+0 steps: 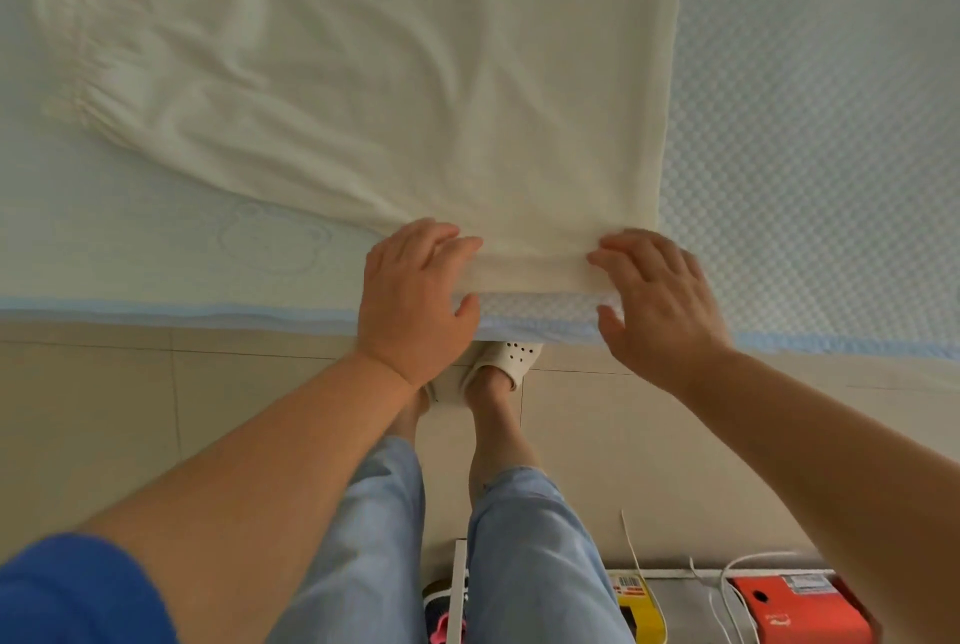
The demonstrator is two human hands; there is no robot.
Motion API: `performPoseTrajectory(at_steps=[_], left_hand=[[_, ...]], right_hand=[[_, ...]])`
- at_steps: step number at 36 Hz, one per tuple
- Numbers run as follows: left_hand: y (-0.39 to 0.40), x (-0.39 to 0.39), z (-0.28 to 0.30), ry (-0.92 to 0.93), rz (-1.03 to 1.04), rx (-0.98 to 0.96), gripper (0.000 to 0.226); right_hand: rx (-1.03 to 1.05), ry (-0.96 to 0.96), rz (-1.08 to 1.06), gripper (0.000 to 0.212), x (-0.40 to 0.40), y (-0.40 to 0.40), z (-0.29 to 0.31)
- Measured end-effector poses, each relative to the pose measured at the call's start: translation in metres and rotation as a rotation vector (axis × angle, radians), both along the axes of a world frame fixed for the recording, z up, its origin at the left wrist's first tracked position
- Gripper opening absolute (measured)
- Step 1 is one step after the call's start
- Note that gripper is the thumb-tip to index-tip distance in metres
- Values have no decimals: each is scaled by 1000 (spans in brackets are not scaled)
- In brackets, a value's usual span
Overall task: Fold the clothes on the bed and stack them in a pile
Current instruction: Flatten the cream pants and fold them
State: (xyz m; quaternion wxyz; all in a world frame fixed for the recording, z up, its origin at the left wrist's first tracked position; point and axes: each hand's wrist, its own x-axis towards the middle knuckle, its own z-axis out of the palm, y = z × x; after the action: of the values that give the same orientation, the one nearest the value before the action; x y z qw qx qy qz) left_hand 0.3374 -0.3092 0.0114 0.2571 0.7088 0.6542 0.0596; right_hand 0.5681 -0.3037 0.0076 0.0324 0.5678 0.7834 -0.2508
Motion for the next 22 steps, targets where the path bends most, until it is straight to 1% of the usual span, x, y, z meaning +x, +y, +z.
performPoseTrajectory(at_steps=[2,3,5,8,10,12,13,14,16,17,19,22], left_hand=[[6,-7,-9,148,-165,-190,69],[10,-12,-14,199,-218,-242,75],[17,-19,-19,245,-284,-229,75],[27,-23,-17,242,-330,-118,68],[31,-24,-17,198,-358,-78,64],[38,-25,-15,144,-352,-79,57],[42,-25,-14,107,-327,-92,52],[46,-25,-11,57,-277,-105,43],[57,-25,-3,-55,-114,-138,22],[63,-25,1,-106,-29,-163,16],[76,-25,5,-196,119,-217,16],[96,-28,7,-281,226,-204,23]], right_hand=[[-5,-79,83,53,0,6,-6],[20,-96,109,54,1,9,-8],[80,-122,146,51,2,15,-11],[158,-160,193,43,1,23,-13],[154,-160,201,33,0,28,-11],[110,-113,158,17,-1,39,-5],[72,-88,109,15,-2,46,-1],[21,-64,56,18,-3,52,2],[-79,26,-73,21,-3,66,9],[-125,86,-159,20,-2,73,13],[-222,181,-347,16,-1,88,20],[-234,242,-455,9,0,108,21]])
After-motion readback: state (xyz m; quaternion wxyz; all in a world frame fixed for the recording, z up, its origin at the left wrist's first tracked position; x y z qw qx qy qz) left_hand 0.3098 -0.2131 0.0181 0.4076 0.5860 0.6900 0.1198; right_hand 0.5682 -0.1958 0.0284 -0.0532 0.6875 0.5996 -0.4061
